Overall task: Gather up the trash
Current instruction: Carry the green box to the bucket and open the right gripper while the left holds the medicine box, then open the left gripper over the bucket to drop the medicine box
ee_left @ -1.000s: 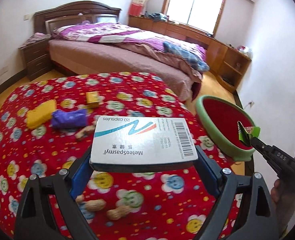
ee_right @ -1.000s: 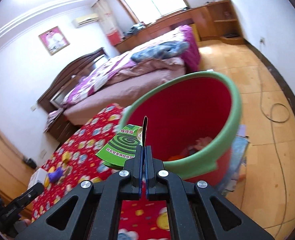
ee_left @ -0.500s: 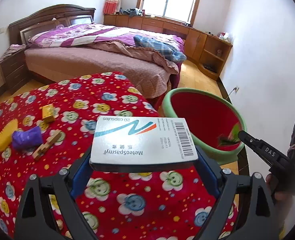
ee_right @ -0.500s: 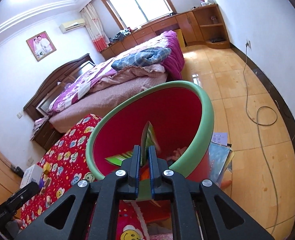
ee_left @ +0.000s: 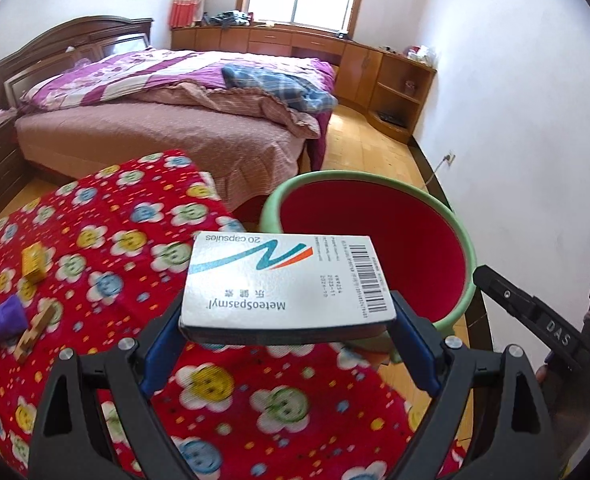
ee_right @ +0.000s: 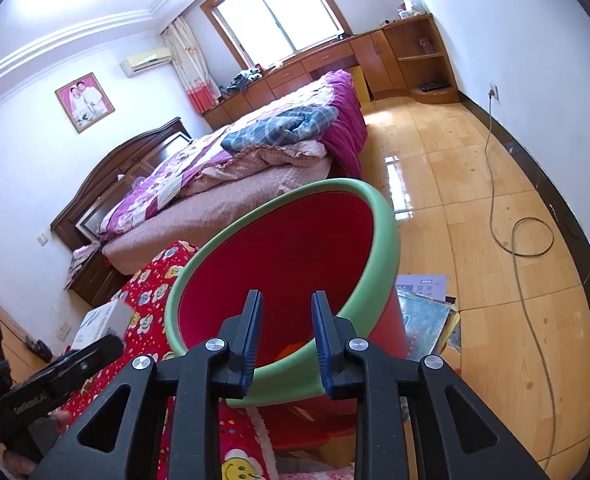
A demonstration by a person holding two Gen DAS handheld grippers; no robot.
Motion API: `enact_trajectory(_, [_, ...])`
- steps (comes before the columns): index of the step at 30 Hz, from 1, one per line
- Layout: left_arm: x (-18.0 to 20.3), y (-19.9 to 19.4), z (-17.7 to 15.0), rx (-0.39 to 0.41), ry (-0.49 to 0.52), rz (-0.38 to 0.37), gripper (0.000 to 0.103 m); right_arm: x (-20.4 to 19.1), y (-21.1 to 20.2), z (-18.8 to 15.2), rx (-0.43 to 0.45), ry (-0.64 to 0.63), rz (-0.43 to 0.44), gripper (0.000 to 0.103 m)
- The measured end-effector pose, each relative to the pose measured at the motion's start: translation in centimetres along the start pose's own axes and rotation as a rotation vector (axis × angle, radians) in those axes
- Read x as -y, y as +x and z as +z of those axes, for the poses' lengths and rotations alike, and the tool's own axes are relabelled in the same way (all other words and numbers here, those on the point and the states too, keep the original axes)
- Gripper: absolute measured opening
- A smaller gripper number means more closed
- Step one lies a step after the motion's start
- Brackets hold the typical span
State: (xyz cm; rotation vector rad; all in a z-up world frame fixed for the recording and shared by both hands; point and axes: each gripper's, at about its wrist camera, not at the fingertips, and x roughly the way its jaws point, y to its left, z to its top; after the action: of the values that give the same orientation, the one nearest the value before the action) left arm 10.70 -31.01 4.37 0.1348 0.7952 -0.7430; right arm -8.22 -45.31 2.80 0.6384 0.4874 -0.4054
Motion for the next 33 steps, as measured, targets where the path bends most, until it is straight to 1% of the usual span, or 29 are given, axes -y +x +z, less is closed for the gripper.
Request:
enact_trajectory(5, [1.8,2.1,0.9,-0.019,0.028,-0.02,0.092,1.4,-0.6,0.4,0.015,0.018,-0.002,0.026])
enact_trajectory(10, [3.0,4.2,1.4,-0.053,0.037,-0.059,0.092,2.9,-0.8,0.6,0.022,0.047,-0.009,0.026])
enact_trajectory(15, [3.9,5.3,1.1,-0.06,0.064,-0.04,0.094,4.2,-0.3,0.5,0.007,0.08,-0.016,0.026])
enact_trajectory(21, [3.9,5.3,0.8,-0.055,0.068,-0.038,0.094,4.4,-0.1,0.3,0.001,0.081,-0.028,0.026])
enact_trajectory(28, [2.5,4.0,0.6,-0.051,0.014,-0.045,0.094,4.3,-0.2,0.3,-0.004,0.084,-0.019,0.028])
enact_trajectory(30, [1.9,3.3,0.6,-0.045,-0.006,-0.044,0.094,4.0,-0.2,0.3,-0.012,0.085,-0.006,0.03])
enact_trajectory(32, [1.2,2.7,0.6,-0.033,-0.029,-0.04,0.094,3.5,-0.3,0.2,-0.016,0.077,0.005,0.038])
enact_trajectory(33, [0.9,2.3,0.6,-0.03,-0.04,-0.035,0.094,3.3,-0.4,0.2,-0.016,0.073,0.008,0.04])
